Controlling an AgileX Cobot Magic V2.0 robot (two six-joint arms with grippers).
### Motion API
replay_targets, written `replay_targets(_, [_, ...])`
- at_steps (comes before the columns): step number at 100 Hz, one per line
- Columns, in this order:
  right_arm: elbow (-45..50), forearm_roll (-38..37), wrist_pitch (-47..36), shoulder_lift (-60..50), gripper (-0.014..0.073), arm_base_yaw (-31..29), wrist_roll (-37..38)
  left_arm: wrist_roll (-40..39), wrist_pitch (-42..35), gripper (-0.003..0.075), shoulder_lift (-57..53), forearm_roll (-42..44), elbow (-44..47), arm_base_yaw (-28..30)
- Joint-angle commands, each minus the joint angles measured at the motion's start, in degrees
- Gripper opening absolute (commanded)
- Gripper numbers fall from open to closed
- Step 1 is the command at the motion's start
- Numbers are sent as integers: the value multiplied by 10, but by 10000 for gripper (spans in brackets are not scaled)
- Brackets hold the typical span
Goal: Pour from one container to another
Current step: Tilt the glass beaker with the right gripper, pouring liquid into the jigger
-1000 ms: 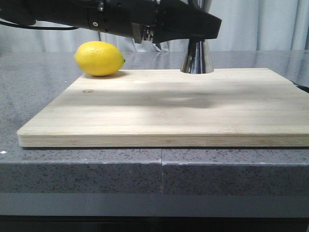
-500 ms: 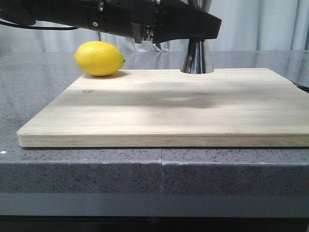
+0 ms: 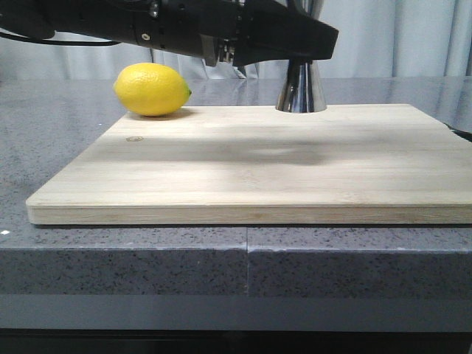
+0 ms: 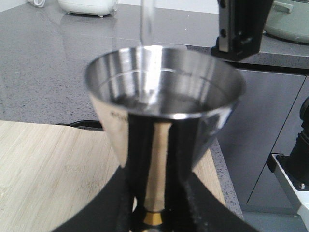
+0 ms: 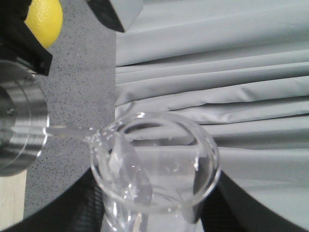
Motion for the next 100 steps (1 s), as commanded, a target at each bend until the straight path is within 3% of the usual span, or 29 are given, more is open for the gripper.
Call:
replay_targets(1, [-21,-5,-3,-10,199,1,-2,-4,66,-21,-35,-41,-18,-5])
replay_targets(100, [-21,-52,-3,-10,199,1,-2,-4,66,-21,-35,-41,-18,-5])
